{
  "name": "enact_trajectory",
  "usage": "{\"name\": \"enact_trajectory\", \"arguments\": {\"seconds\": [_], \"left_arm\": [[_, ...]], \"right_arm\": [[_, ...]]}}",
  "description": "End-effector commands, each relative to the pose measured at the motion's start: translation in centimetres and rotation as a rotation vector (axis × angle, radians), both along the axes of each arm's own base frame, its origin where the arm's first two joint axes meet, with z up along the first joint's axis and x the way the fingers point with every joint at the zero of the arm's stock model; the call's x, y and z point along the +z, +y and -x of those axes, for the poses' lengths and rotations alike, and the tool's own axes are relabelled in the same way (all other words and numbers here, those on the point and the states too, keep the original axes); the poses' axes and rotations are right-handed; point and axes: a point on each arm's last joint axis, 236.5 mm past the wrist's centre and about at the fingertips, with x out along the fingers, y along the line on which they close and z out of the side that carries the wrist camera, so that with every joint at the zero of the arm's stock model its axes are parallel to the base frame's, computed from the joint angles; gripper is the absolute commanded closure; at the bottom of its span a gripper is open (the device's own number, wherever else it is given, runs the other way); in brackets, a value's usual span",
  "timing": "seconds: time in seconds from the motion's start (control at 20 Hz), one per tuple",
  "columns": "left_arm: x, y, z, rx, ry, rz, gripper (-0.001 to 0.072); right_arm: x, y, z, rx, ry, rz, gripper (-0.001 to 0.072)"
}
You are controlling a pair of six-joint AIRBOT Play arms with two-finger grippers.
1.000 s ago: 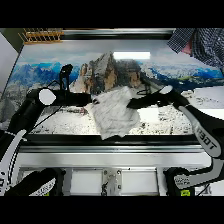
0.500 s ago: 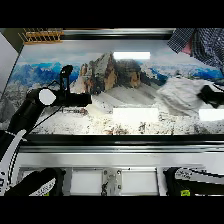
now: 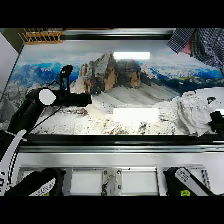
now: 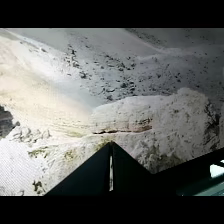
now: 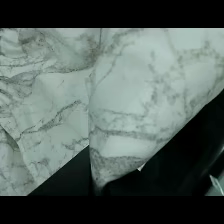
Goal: Fold the clothes and pants, and hang the long-sleeved shirts on hangers.
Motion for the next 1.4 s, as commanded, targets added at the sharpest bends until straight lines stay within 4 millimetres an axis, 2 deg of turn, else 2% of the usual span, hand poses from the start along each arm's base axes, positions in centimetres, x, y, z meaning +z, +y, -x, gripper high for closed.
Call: {"name": "enact_trajectory", "arguments": {"seconds": [0.0,0.1,0.15,0.2,0.25,0.35,0.4,0.45,0.5,0.55,0.6,0.7,0.85,0.95,1.05,1.1,1.2,1.3,1.35], "left_arm": [[0.0,0.0,0.0,-0.002,0.000,-0.001,0.0701],[0.0,0.0,0.0,-0.002,0.000,-0.001,0.0701],[0.0,0.0,0.1,-0.002,0.001,-0.001,0.0701],[-0.1,0.0,0.1,-0.004,0.004,-0.002,0.0701],[-0.1,0.0,0.2,-0.005,0.007,-0.003,0.0701],[-0.1,0.0,0.2,-0.005,0.007,-0.003,0.0701],[-0.1,0.0,0.2,-0.005,0.007,-0.003,0.0701],[-0.1,0.0,0.2,-0.005,0.007,-0.002,0.0702],[-0.1,0.0,0.2,-0.005,0.007,-0.002,0.0701],[-0.1,0.0,0.2,-0.005,0.007,-0.002,0.0701],[-0.1,0.0,0.2,-0.005,0.007,-0.002,0.0701],[-0.1,0.0,0.2,-0.005,0.007,-0.002,0.0701],[-0.1,0.0,0.2,-0.004,0.006,-0.001,0.0701],[-0.1,0.0,0.2,-0.004,0.006,-0.001,0.0701],[-0.1,0.0,0.2,-0.004,0.007,-0.001,0.0701],[-0.1,0.0,0.2,-0.004,0.007,-0.002,0.0701],[0.0,0.0,0.2,-0.004,0.005,-0.001,0.0701],[0.0,0.0,0.0,0.000,-0.002,0.001,0.0701],[0.0,0.0,0.0,-0.001,-0.002,0.001,0.0701]], "right_arm": [[-2.2,3.7,3.0,-0.059,0.046,-0.037,0.0687],[-2.8,5.3,3.7,-0.024,0.077,-0.061,0.0659],[-2.9,5.8,4.0,0.013,0.099,-0.064,0.0485],[-2.8,5.8,4.5,0.070,0.125,-0.043,0.0199],[-2.2,5.1,5.3,0.143,0.171,0.012,0.0052],[0.9,1.2,7.9,0.220,0.307,0.186,0.0054],[3.3,-1.0,9.0,0.218,0.358,0.288,0.0054],[6.4,-2.9,9.1,0.206,0.362,0.396,0.0054],[9.3,-3.8,8.2,0.205,0.310,0.480,0.0054],[12.3,-3.8,6.5,0.208,0.207,0.553,0.0054],[14.6,-2.7,4.5,0.243,0.100,0.606,0.0054],[17.5,2.2,0.4,0.410,-0.083,0.649,0.0054],[18.4,13.2,-4.7,0.756,-0.299,0.568,0.0053],[17.8,20.9,-6.2,0.958,-0.398,0.470,0.0054],[16.5,27.1,-6.3,1.142,-0.419,0.404,0.0054],[15.9,29.6,-6.0,1.225,-0.419,0.383,0.0054],[14.5,33.2,-5.4,1.341,-0.408,0.344,0.0054],[13.5,35.2,-4.9,1.403,-0.391,0.316,0.0056],[13.0,35.8,-4.8,1.425,-0.382,0.306,0.0121]]}}
